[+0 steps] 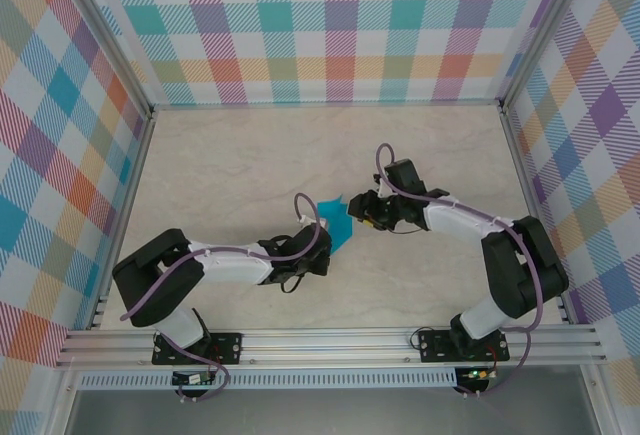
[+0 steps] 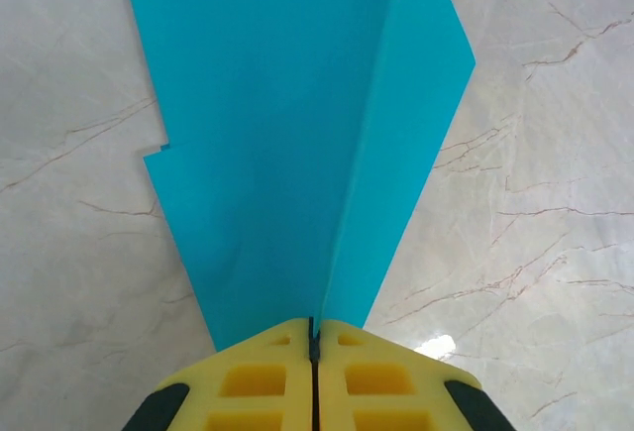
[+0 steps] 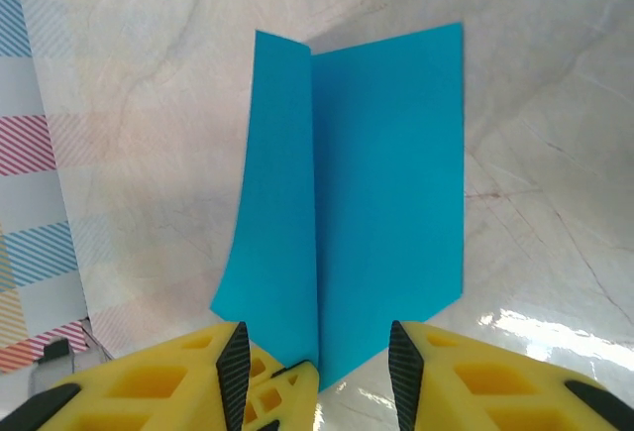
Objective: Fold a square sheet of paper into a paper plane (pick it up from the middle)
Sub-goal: Fourth fold the wing at the center of the table.
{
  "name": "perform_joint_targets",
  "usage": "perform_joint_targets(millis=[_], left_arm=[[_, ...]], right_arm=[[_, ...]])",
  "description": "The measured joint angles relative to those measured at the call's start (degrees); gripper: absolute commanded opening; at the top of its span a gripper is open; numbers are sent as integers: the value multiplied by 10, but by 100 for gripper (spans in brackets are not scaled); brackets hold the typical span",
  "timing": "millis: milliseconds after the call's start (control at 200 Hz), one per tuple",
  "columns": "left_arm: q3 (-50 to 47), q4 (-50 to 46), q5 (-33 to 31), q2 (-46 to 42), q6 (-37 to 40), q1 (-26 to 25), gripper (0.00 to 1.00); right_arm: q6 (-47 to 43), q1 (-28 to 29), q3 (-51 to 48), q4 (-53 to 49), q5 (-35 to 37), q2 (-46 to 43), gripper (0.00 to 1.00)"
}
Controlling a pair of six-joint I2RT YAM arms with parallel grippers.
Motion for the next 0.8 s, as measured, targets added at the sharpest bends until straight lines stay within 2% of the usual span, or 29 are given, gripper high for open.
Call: perform_joint_targets(millis=[265,800], left_arm=[[-56,84,99,-26,-1,49,6],[-90,186,250,-16,-20,119,3]], right_arm=[[7,6,-20,20,-12,0,35],[40,81,-21,92,-31,41,18]])
